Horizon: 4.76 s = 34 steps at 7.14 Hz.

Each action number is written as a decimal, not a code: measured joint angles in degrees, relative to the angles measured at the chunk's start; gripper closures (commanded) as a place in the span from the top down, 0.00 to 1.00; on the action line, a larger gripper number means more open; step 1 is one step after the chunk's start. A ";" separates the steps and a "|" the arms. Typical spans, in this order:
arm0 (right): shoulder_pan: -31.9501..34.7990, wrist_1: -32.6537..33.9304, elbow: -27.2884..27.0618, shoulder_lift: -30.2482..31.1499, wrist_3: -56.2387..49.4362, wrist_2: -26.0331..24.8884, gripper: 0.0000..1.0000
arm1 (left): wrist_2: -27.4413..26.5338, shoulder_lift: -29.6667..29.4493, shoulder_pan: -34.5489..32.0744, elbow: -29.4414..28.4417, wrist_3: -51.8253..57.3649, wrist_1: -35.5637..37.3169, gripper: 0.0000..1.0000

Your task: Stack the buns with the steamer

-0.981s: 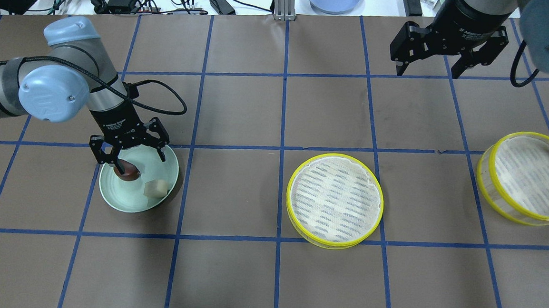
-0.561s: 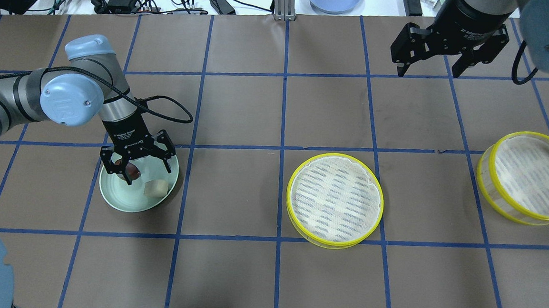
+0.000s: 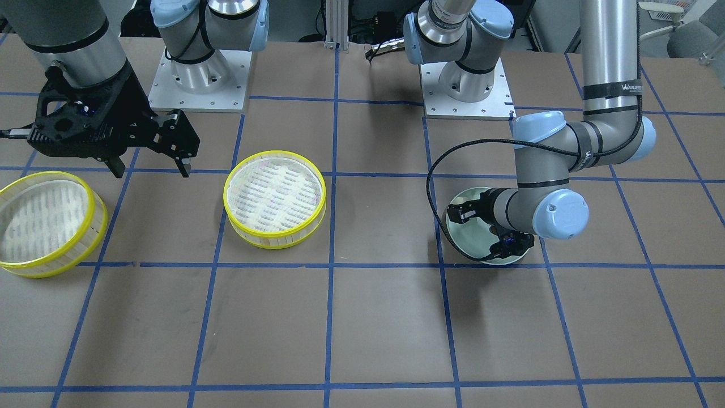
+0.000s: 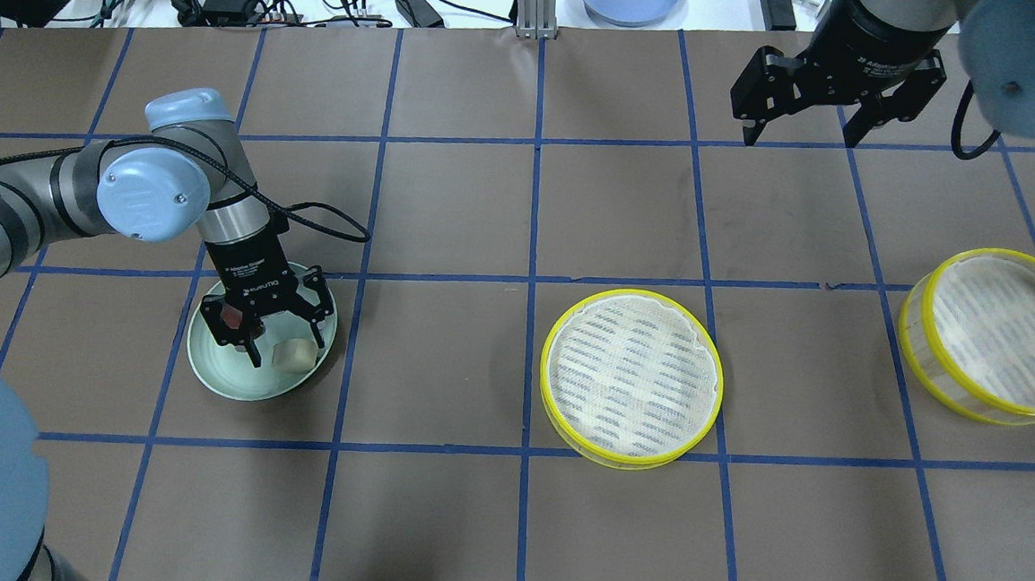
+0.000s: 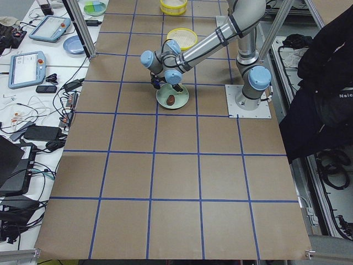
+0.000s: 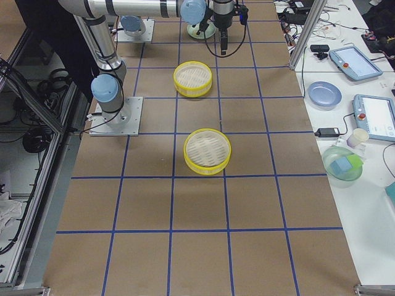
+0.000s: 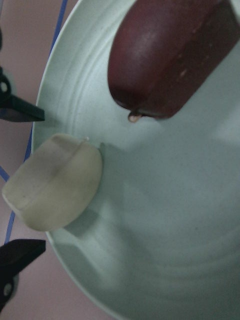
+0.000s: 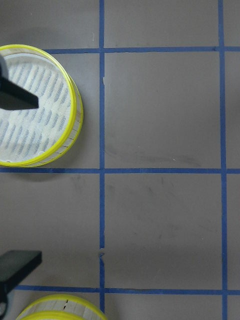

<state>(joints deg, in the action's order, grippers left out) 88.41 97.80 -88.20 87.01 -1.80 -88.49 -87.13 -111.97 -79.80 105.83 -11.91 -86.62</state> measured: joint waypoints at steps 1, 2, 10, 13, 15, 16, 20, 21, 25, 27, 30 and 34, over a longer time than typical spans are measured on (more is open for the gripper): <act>-0.03 0.99 0.21 -0.05 -0.04 0.03 1.00 | 0.35 -0.05 0.00 -0.04 0.06 -0.55 0.00; -0.09 1.52 0.51 -0.01 -0.13 0.15 1.00 | 0.59 -0.06 0.00 -0.18 0.09 -1.20 0.00; -9.42 -0.56 2.50 -0.94 -4.83 -3.11 1.00 | 18.31 7.77 -5.74 -14.22 -16.49 -11.05 0.00; -24.76 10.46 0.67 -8.95 -26.16 -3.73 1.00 | 25.34 6.47 -17.86 -13.67 -30.65 -1.34 0.00; -33.83 18.29 -0.78 -17.07 -37.84 -2.30 1.00 | 28.65 4.72 -23.78 -9.75 -35.11 7.64 0.00; -36.62 23.16 -3.26 -20.06 -42.42 -0.81 0.93 | 29.63 3.40 -25.32 -7.40 -37.31 11.77 0.00; -40.52 28.78 -10.26 -23.13 -50.34 1.43 0.23 | 29.64 1.09 -29.24 -4.81 -42.47 14.58 0.93; -40.56 28.83 -10.43 -23.44 -50.61 1.11 0.00 | 29.34 0.96 -29.55 -4.80 -43.32 14.63 1.00; -40.60 28.06 -10.33 -22.66 -51.07 -1.70 0.00 | 24.43 2.39 -28.81 -6.15 -40.52 14.74 1.00; -40.45 23.46 -9.91 -18.75 -49.02 -3.06 0.00 | 15.15 4.12 -24.04 -8.24 -29.59 13.23 1.00; -35.77 9.31 -9.81 -9.37 -36.31 -1.19 0.00 | 1.74 8.05 -14.04 -10.60 -7.52 8.33 1.00; -14.88 5.40 -13.77 -2.21 -11.16 -0.46 0.00 | -7.39 8.38 -2.20 -8.99 16.92 6.27 1.00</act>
<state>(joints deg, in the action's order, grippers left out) 73.53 103.19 -101.97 84.80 -12.96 -88.95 -94.52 -103.59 -82.00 96.84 5.01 -80.35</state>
